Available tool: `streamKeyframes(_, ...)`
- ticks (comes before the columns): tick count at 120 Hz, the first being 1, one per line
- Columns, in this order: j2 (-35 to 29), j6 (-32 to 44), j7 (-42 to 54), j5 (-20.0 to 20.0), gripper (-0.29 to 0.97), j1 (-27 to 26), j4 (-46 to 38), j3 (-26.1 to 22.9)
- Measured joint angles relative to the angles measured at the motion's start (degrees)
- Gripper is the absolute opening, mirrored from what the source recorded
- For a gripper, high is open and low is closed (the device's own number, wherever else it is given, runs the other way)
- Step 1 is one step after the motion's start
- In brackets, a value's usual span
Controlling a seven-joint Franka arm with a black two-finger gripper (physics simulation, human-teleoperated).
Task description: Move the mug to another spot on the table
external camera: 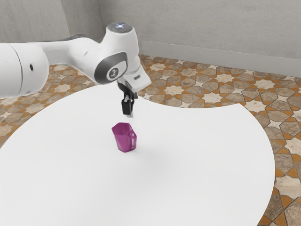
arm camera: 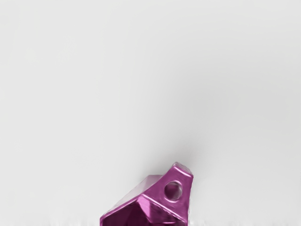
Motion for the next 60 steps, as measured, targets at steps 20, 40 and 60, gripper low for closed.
streamKeyframes(20,-7.58,-8.68,-11.47,-10.57,0.68,8.62,3.0,1.4)
streamKeyframes(40,-8.16,-15.83,-21.91,-13.99,0.68,12.23,5.26,1.02)
streamKeyframes(60,-7.17,-19.24,-29.8,-14.9,0.68,13.14,7.06,0.81)
